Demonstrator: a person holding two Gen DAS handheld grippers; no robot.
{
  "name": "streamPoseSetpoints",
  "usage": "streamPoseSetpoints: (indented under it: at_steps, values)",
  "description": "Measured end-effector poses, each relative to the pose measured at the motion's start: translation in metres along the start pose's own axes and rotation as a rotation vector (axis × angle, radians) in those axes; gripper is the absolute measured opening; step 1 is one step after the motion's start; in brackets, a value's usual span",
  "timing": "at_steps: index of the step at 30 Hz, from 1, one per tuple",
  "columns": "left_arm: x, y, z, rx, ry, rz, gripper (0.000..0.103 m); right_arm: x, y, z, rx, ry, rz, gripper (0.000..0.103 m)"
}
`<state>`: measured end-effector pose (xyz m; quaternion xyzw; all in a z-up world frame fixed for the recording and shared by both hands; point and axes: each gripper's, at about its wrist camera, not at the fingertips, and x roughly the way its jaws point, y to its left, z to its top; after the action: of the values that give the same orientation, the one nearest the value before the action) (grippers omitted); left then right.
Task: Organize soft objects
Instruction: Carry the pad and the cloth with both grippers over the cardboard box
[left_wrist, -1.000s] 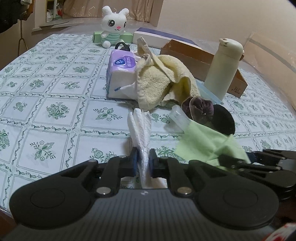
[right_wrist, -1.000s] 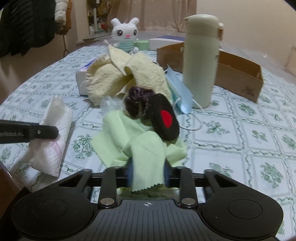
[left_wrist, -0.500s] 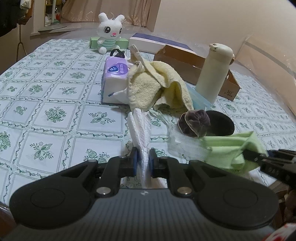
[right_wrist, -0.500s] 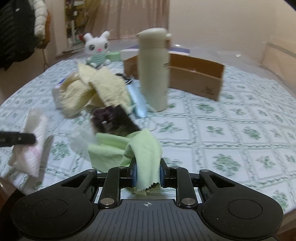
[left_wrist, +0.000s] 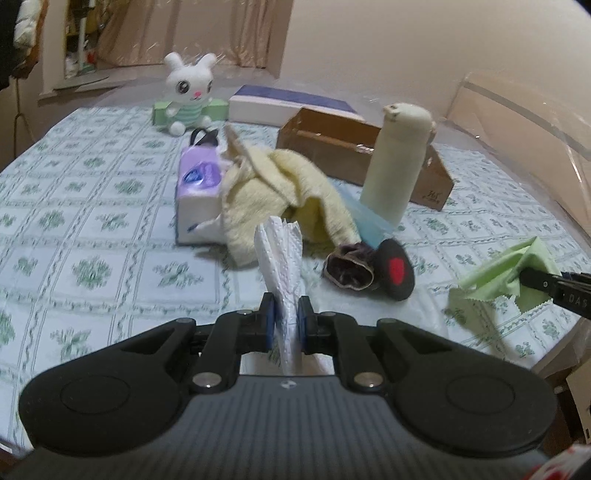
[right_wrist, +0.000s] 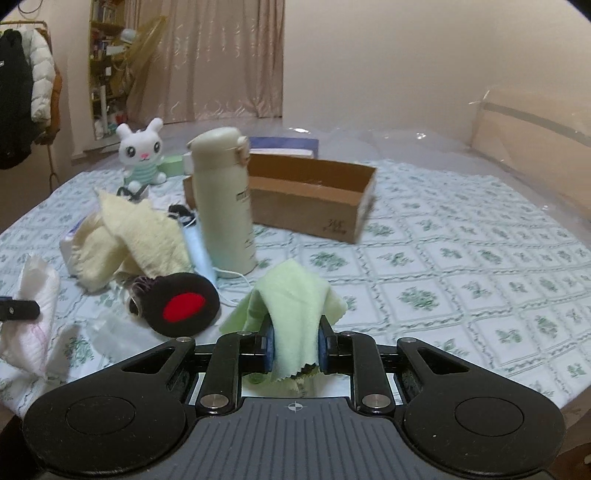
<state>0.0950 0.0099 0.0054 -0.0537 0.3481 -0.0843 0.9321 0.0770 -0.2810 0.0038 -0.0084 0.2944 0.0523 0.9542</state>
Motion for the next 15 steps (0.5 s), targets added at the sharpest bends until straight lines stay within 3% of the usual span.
streamPoseSetpoints:
  at_steps: [8,15]
  values:
    - [0.019,0.003,0.044,0.084,-0.007,-0.094,0.011,-0.003,-0.027,0.007,0.005,-0.006,-0.026,0.022]
    - [0.05,0.005,0.107,0.179,-0.019,-0.158,0.011,0.011,-0.066,0.03,0.047,-0.007,-0.013,0.022]
